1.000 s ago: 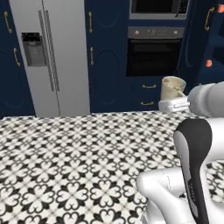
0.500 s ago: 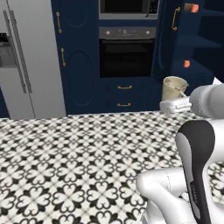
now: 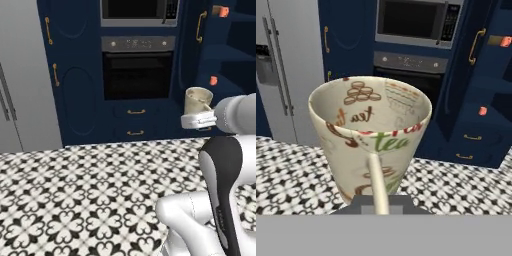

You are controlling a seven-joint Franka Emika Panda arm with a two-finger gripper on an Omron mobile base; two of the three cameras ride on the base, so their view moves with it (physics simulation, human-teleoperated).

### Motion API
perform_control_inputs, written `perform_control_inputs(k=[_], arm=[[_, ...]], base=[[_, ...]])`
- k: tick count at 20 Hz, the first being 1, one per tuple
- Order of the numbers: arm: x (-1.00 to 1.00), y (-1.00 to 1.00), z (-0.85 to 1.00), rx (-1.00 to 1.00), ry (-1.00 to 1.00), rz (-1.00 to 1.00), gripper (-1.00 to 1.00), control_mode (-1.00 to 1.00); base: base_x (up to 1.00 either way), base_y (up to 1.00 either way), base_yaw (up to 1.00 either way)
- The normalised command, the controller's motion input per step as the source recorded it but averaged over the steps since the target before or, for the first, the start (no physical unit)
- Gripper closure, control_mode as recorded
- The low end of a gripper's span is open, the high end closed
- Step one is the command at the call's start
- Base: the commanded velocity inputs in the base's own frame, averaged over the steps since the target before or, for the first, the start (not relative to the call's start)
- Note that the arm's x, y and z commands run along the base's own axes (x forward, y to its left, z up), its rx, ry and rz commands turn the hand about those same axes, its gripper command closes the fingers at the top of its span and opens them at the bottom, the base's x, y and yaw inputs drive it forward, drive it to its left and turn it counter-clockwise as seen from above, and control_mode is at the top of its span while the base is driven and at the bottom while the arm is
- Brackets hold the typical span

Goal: Gather all objects into one cabinet and sort the glasses and bowls to opposite sides.

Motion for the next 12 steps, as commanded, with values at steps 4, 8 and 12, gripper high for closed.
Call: perform_control_inputs(k=[4, 8, 12], arm=[[0.00, 0.00, 0.00, 0.00, 0.00, 0.00, 1.00, 1.00], [0.00, 0.00, 0.00, 0.00, 0.00, 0.00, 1.00, 1.00], [0.00, 0.00, 0.00, 0.00, 0.00, 0.00, 1.00, 1.00]], base=[[0.07, -1.00, 0.00], [0.33, -1.00, 0.00], [0.58, -1.00, 0.00]])
